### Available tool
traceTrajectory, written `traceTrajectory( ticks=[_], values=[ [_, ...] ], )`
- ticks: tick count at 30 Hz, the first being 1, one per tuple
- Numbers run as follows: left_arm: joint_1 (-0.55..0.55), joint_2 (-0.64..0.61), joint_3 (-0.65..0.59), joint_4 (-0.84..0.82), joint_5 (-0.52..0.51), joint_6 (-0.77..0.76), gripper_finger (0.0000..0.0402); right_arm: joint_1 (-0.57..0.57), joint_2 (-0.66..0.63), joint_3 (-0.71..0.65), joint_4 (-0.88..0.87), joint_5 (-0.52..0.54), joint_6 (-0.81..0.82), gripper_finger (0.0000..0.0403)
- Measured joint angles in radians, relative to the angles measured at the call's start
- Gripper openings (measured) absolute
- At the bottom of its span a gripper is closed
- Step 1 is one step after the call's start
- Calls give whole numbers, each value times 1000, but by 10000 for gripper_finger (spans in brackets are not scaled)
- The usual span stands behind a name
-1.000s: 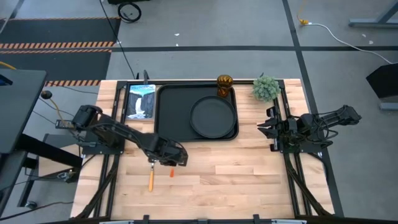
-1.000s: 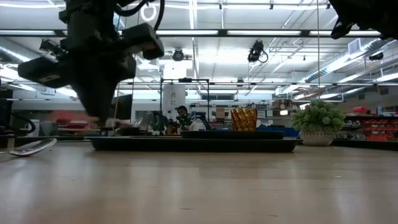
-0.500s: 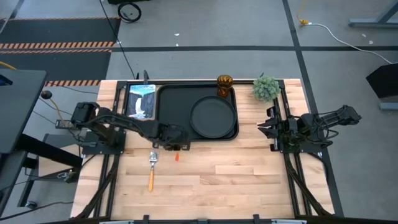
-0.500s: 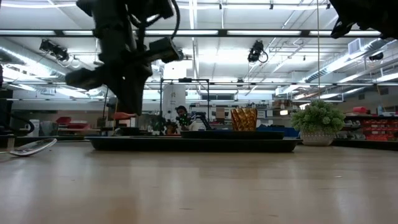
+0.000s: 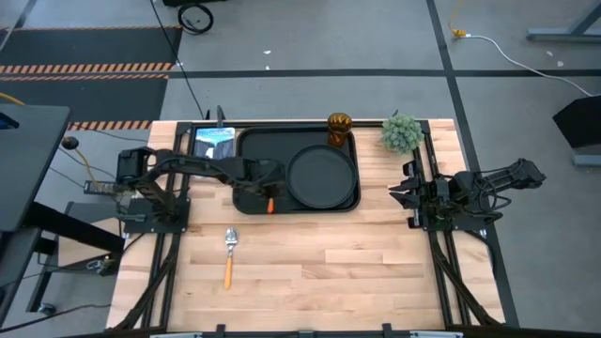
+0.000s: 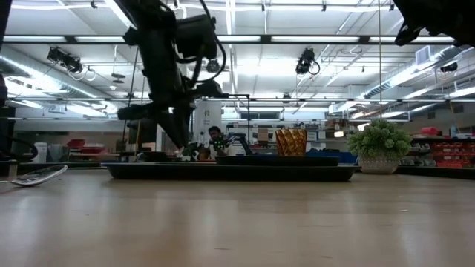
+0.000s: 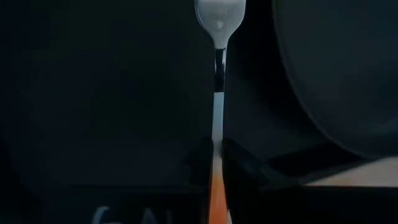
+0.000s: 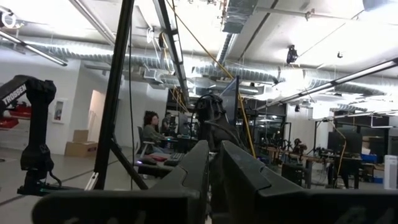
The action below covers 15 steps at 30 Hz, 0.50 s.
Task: Pick and place plate/cup/fork/spoon on tray
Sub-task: Put the orange fork on the black serving tray to the left side of the black plate
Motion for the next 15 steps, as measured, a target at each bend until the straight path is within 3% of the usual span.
traceTrajectory(
  ticks=[15],
  values=[
    [147, 68, 0, 83, 55, 90, 32, 0, 0, 0, 2, 0, -1, 50]
  ],
)
